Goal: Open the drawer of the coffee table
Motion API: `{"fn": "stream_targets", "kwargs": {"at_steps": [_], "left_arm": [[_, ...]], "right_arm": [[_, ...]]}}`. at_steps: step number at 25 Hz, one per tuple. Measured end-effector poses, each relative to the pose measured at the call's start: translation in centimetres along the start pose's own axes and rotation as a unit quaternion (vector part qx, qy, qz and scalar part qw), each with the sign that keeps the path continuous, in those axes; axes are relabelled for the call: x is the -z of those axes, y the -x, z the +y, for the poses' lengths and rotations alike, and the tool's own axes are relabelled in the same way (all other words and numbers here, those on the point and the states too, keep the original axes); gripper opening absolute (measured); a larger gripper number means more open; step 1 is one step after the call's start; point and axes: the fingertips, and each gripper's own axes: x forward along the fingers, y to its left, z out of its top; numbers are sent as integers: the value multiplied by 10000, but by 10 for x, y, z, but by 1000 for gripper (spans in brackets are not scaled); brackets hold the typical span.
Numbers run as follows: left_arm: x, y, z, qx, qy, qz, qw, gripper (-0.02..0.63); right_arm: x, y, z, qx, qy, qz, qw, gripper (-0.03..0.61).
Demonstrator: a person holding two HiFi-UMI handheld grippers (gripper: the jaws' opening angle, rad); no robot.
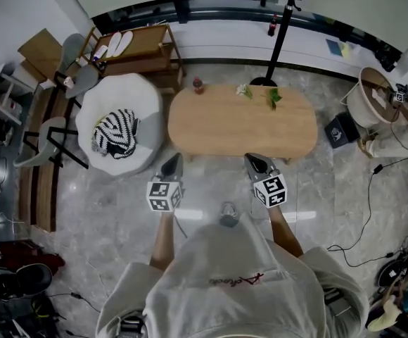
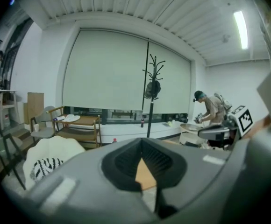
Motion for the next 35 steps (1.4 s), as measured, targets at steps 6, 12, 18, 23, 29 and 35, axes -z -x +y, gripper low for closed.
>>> {"fn": "stream_targets", "kwargs": {"at_steps": [6,12,18,23,29,35], "left_arm": [[-15,-28,6,-99,-85,55,9999,-2],[-8,-40,12,-134,-40,199,9997,-2],[-2,-52,20,-21,6,335,9994,-2],[5,-69,34,76,82,388,9992,-2],[11,-93,69,292,305,463,9980,-2],[23,-118,135,399,480,535,9966,-2]], "right_arm": [[-13,-29,-28,-154,-6,-74,9999,5],[-11,-42,-39,-240,-68,-49,9997,5],[-5,-54,-42,-187,-143,62,9997,5],[1,-69,-46,-107,-169,203,9996,5],[0,-106,-45,90,-205,423,9989,5],[-4,-164,-38,254,-251,646,9973,5]]}}
